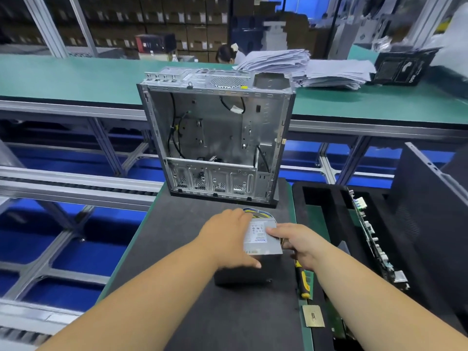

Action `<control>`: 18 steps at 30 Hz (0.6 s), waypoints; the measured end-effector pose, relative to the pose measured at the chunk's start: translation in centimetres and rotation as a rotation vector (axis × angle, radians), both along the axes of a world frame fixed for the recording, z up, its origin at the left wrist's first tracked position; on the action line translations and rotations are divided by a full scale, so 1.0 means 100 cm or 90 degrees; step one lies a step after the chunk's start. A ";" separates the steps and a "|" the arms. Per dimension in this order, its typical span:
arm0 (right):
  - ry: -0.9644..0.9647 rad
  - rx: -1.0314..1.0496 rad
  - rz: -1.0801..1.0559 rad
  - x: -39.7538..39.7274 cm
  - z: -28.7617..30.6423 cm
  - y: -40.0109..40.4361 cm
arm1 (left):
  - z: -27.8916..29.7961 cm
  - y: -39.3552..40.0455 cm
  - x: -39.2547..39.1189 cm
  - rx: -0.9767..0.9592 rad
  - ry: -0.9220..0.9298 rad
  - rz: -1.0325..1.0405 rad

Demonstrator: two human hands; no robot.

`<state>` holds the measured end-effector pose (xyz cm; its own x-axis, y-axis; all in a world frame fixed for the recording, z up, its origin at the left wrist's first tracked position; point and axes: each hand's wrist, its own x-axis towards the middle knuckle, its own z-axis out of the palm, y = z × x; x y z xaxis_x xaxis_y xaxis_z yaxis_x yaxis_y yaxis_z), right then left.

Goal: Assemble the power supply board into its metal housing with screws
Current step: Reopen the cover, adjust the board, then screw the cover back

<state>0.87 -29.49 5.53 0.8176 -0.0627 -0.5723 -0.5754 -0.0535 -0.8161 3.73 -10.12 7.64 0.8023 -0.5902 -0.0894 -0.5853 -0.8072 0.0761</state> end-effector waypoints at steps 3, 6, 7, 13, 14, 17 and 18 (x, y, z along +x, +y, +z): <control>-0.033 0.058 -0.054 -0.003 -0.002 -0.003 | 0.002 -0.003 0.006 -0.030 -0.024 0.036; -0.111 0.066 -0.042 0.002 0.010 -0.007 | 0.009 0.004 0.010 -0.117 0.037 0.141; -0.143 0.041 -0.020 0.006 0.015 -0.008 | 0.011 0.009 0.012 -0.162 0.076 0.198; -0.217 -0.154 0.112 0.033 0.045 0.005 | -0.016 0.041 0.009 -0.481 0.480 0.465; -0.208 -0.178 0.137 0.038 0.045 0.011 | -0.025 0.047 0.006 -0.532 0.531 0.492; -0.177 -0.219 0.184 0.052 0.040 0.032 | -0.047 0.059 -0.002 -0.617 0.616 0.548; -0.174 -0.231 0.192 0.055 0.038 0.036 | -0.052 0.060 -0.004 -0.632 0.628 0.546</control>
